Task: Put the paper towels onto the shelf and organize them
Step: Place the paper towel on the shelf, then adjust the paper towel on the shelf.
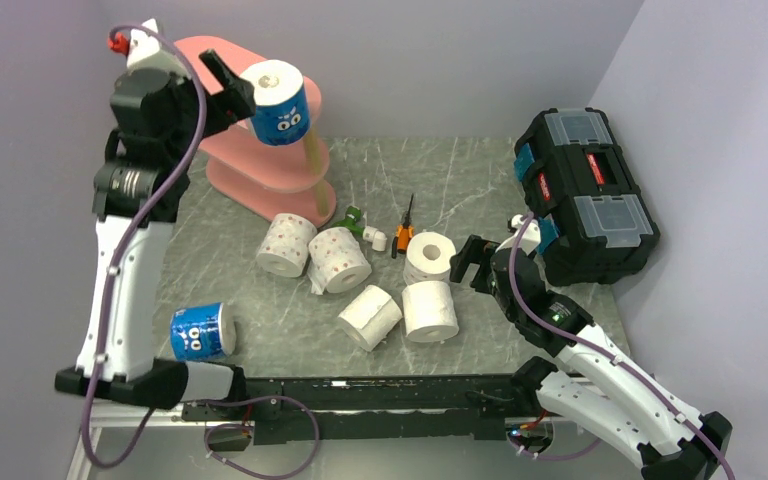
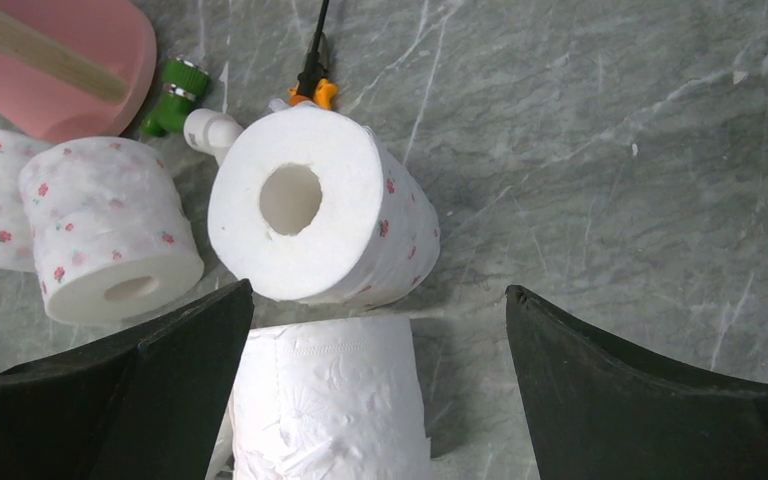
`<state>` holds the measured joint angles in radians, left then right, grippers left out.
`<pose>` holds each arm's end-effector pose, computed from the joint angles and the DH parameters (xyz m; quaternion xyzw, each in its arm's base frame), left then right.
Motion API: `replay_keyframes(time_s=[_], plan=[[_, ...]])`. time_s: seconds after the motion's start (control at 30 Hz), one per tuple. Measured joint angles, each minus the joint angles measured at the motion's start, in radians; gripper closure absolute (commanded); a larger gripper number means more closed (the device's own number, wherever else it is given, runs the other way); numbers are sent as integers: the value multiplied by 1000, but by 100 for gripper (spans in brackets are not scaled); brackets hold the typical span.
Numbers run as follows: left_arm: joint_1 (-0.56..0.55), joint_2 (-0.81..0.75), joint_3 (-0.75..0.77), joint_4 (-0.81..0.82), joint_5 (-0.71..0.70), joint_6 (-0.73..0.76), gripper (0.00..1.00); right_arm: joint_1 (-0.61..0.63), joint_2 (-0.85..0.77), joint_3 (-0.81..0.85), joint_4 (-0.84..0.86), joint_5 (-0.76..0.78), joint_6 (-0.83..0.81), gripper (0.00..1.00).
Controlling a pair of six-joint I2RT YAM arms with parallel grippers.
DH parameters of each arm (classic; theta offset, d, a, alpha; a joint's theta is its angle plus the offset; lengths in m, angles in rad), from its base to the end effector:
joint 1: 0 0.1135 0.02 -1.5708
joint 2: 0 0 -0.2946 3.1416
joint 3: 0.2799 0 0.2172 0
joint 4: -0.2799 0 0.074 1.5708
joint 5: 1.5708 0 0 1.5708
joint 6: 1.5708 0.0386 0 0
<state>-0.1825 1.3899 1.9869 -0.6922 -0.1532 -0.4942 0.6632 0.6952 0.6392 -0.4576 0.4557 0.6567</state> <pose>0.2150 -0.0337 0.5596 -0.1654 0.7208 -0.1692 0.6515 0.0894 0.0483 0.2970 0.1112 0.8416 0.1471 0.5077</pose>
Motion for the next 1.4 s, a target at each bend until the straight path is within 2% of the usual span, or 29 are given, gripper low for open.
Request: replay_keyframes(time_s=[0.1,0.27,0.4,0.67,0.97,1.4], plan=[[0,-130,-146,48,11,53,1,0,-1,0,-7,4,-1,1],[3,-349,-348,190,116,150,1,0,0,0,-6,7,-2,1],[2,-431,-431,248,200,225,1,0,9,0,-6,6,-2,1],[-26,-387,-561,293,237,330,1,0,29,0,-5,6,-2,1],[-193,-274,-573,312,40,425,1,0,55,1,-4,6,-2,1],[-203,-188,-560,370,-141,418,1,0,56,1,-5,7,-2,1]])
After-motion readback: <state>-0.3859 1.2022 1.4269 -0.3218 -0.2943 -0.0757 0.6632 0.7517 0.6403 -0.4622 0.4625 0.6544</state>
